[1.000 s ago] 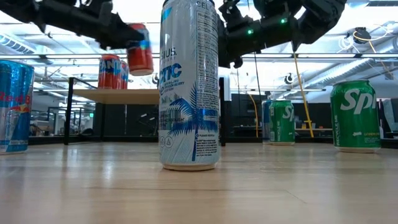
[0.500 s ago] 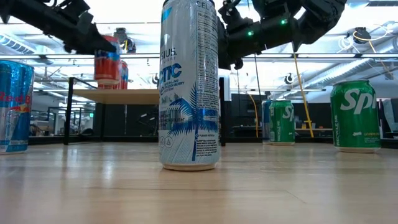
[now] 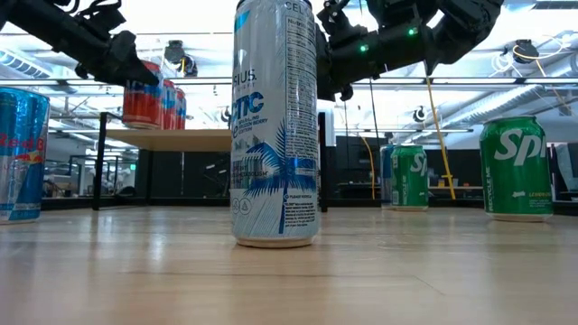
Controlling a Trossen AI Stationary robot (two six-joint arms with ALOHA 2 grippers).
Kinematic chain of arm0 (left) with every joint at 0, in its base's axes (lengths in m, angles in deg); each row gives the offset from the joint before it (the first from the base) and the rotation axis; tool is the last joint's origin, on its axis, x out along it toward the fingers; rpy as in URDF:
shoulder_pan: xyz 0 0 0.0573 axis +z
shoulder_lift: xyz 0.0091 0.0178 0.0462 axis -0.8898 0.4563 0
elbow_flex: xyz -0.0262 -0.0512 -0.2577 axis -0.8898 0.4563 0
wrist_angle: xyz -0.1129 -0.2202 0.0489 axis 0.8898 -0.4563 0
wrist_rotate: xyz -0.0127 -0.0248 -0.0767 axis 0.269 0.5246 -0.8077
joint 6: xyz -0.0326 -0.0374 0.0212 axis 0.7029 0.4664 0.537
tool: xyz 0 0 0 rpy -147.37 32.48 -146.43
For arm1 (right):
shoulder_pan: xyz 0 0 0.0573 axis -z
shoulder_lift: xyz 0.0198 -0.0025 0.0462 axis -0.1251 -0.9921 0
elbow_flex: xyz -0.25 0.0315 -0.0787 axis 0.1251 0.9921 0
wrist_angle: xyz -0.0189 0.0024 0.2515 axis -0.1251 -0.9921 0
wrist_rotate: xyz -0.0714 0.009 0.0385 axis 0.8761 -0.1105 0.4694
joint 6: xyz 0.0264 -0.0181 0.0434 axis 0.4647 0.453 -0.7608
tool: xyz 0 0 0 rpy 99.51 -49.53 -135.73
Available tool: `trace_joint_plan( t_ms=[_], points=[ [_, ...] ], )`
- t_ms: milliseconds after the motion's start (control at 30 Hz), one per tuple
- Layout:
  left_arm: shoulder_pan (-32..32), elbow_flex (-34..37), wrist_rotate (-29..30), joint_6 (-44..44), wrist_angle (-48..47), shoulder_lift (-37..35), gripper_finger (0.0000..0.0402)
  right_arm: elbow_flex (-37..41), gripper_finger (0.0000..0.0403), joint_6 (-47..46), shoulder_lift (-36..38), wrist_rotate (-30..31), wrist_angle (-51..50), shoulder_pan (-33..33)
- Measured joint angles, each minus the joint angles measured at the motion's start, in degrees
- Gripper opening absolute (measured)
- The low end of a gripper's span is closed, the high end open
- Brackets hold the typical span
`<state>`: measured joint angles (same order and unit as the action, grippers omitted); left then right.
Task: Place canned beverage on shelf
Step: Put the orange soda can on the shelf
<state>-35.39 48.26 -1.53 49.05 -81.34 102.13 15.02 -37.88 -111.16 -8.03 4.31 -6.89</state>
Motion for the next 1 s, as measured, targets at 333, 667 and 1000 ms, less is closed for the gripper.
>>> trace_joint_plan(
  t_ms=[333,667,1000],
  points=[
    [2.41,-0.11,-0.12,-0.19,1.35,2.87,0.0283,0.04,0.0353,-0.01,-0.02,-0.02,0.02,0.00],
    [6.93,-0.13,-3.85,1.69,3.10,4.81,0.0284,0.04,0.0353,-0.01,-0.02,-0.04,0.04,0.00],
    [7.04,-0.13,-3.84,4.48,2.90,4.79,0.0317,0.04,0.0353,-0.01,-0.02,-0.04,0.02,0.00]
  ],
)
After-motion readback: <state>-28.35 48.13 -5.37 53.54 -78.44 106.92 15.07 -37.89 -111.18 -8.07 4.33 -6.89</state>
